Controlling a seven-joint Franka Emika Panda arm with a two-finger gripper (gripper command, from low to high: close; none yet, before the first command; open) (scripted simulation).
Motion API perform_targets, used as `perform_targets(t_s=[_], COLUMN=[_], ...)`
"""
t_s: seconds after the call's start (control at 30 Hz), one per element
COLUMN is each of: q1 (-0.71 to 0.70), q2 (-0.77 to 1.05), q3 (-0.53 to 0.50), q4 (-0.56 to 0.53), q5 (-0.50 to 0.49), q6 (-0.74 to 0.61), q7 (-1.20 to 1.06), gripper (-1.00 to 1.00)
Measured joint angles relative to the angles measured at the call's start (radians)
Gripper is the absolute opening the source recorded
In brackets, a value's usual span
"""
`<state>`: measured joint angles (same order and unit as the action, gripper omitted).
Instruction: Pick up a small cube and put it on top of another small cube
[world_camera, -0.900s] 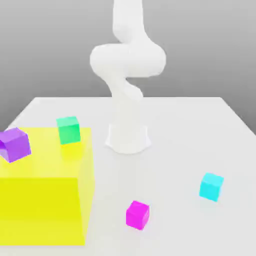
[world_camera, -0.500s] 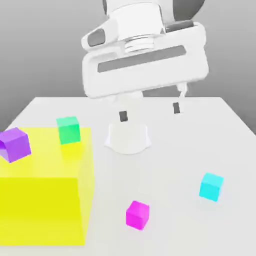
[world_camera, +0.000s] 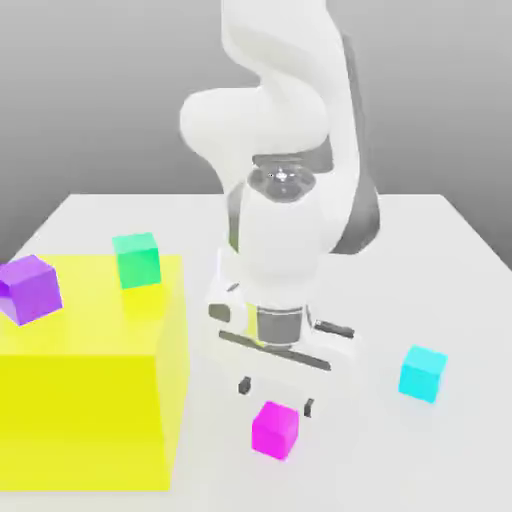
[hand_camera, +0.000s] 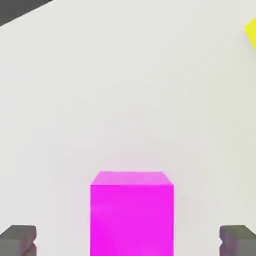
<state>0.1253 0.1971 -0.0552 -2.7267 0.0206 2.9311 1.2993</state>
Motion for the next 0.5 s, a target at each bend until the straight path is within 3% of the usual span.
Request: perform_targets(t_s=[0.13,0.17,0.5], q1=[-0.02,-0.026,-0.016], q2=[0.101,0.123,0.067], q3=[0.024,0.032,0.017], q4=[0.017,0.021,0.012], q5=[0.016,0.021,0.003], q6=[0.08,0.097,0.054], q7=[-0.01,-0.013,-0.001], gripper=[0.0,-1.0,-1.0])
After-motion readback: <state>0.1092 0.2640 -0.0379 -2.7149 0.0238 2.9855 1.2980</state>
